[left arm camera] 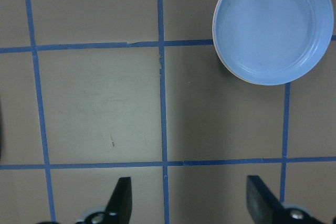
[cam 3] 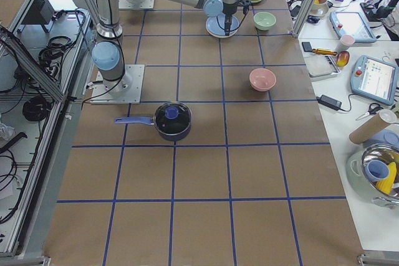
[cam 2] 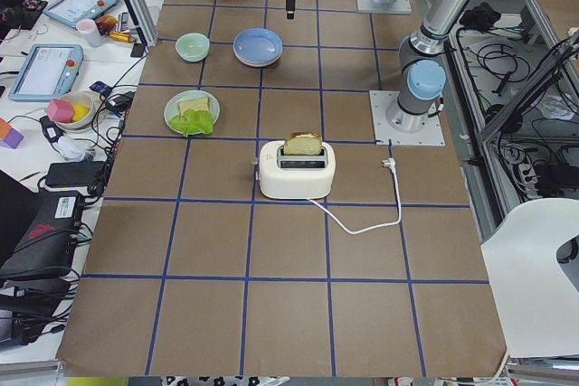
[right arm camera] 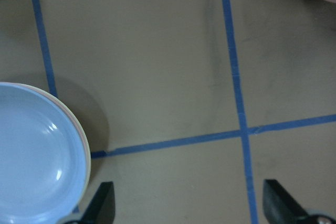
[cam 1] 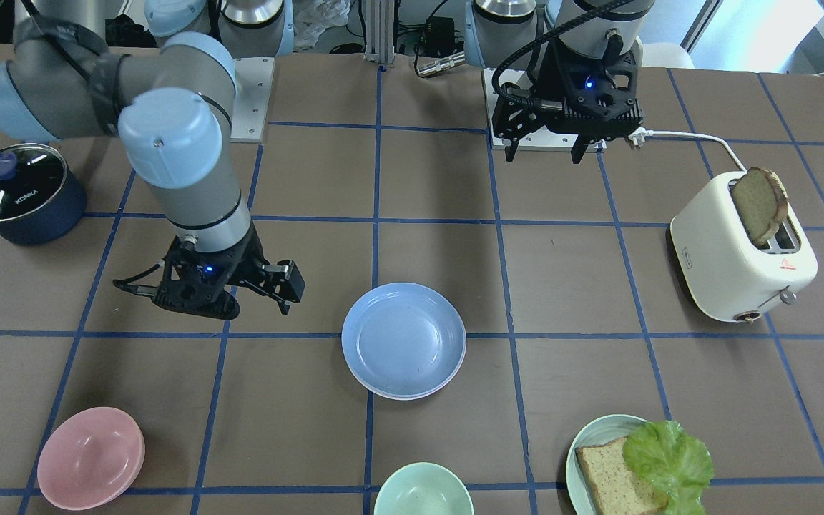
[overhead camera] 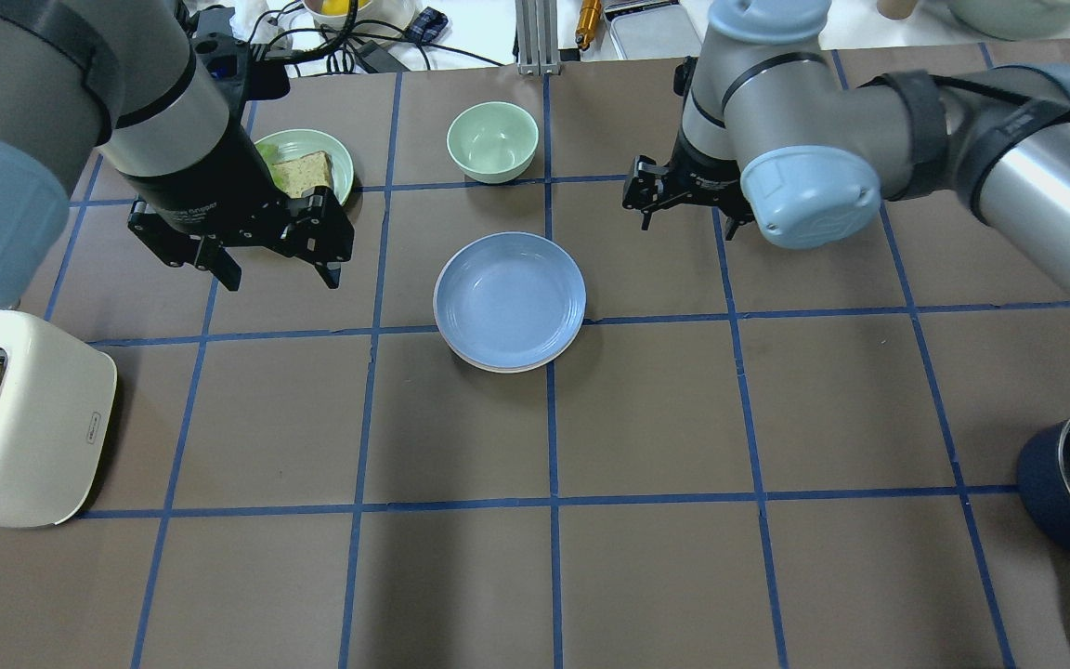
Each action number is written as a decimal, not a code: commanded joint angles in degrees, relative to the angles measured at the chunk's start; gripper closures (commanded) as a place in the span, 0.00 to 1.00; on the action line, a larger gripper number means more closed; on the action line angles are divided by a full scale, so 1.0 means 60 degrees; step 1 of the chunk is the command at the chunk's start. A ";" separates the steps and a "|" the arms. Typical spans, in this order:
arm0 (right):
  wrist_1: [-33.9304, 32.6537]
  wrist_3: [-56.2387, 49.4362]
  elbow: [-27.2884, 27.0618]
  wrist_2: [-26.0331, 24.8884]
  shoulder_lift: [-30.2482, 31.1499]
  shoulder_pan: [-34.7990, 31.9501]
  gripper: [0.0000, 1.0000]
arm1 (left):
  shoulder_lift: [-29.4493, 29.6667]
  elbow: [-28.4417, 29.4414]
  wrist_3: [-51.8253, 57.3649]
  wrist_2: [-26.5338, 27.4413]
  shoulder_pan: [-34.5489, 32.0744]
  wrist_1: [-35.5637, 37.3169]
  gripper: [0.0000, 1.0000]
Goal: Stack three plates with pink and blue
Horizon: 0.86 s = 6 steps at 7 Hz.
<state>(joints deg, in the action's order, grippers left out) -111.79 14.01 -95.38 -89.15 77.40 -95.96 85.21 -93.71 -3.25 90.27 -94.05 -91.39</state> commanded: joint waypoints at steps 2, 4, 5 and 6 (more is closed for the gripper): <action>0.2877 -0.1615 0.0018 0.0004 0.2503 0.0946 0.00 | -0.0008 0.0003 -0.0015 0.0014 0.0016 0.0349 0.00; 0.3265 -0.2723 0.0033 -0.0113 0.3109 0.1125 0.00 | -0.0066 -0.0012 -0.0030 0.0087 0.0016 0.0349 0.00; 0.3396 -0.2628 -0.0098 -0.0040 0.3358 0.1053 0.00 | -0.0095 -0.0026 -0.0015 0.0102 0.0031 0.0349 0.00; 0.3253 -0.2627 -0.0100 -0.0054 0.3317 0.1095 0.00 | -0.0081 -0.0026 -0.0015 0.0116 0.0031 0.0363 0.00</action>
<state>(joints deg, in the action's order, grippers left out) -92.04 -1.41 -95.71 -89.52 96.77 -89.51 84.75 -93.83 -3.37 90.85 -93.91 -89.28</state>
